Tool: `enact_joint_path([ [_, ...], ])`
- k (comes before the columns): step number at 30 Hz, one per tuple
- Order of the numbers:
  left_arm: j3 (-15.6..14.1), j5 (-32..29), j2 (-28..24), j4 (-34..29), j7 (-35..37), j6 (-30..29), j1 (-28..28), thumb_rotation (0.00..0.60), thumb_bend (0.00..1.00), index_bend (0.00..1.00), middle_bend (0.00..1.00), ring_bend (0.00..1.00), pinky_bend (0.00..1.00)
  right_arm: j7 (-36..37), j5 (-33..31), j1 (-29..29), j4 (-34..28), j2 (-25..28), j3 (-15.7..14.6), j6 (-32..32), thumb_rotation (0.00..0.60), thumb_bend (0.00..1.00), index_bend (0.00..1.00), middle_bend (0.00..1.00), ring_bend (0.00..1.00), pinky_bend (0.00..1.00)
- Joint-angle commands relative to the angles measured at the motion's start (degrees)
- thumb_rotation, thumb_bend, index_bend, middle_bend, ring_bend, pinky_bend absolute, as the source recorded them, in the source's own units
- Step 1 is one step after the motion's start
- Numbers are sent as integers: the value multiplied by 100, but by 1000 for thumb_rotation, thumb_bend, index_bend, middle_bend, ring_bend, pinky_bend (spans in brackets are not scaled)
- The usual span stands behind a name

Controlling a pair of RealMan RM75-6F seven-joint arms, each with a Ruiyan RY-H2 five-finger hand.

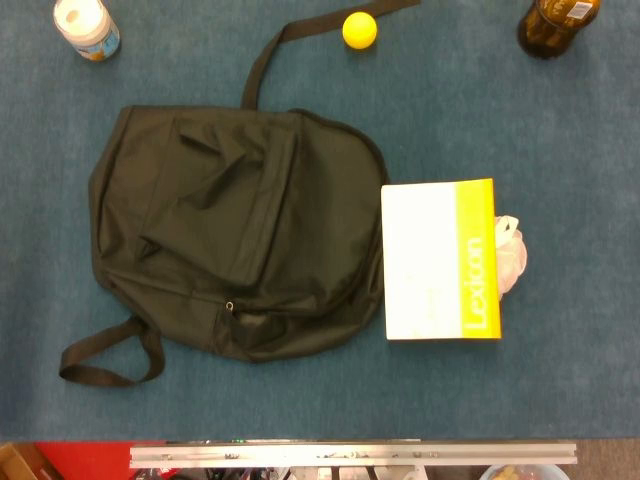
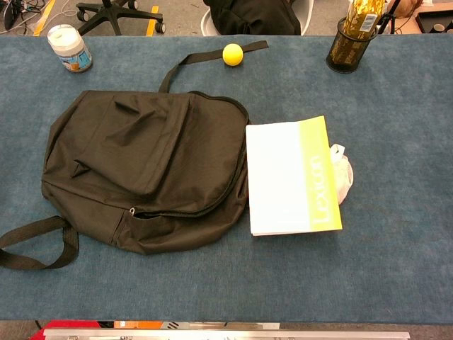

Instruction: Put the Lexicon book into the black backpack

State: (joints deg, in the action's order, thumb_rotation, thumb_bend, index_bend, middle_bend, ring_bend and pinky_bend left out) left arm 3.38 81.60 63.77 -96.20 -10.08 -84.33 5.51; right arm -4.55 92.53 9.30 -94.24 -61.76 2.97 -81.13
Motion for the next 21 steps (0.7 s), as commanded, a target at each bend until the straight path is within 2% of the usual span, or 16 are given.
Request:
enact_joint_path([
  [1,-13,4,-15,-14,-1,-5,-13,600,180,69,142,148,173,52,297,237,-33,32,-86,251,600,45,214,354,282,344],
  [8,-52,-25,-69,-62,13,-49,-87,600,180,69,142,148,173,224,985,823,341,-178,-159,665,600,55,312,373,282,344],
  [15,-84,-33,-83,-86,18,-117,-164,600,180,69,142,148,173,272,1340,1359,966,-571,-151,980,600,82,340,397,282,344],
  [21,-104,-100,-71,-63,13,-112,-215,600,180,69,142,148,173,307,1520,1714,1794,-1080,-82,955,600,87,347,401,282,345],
])
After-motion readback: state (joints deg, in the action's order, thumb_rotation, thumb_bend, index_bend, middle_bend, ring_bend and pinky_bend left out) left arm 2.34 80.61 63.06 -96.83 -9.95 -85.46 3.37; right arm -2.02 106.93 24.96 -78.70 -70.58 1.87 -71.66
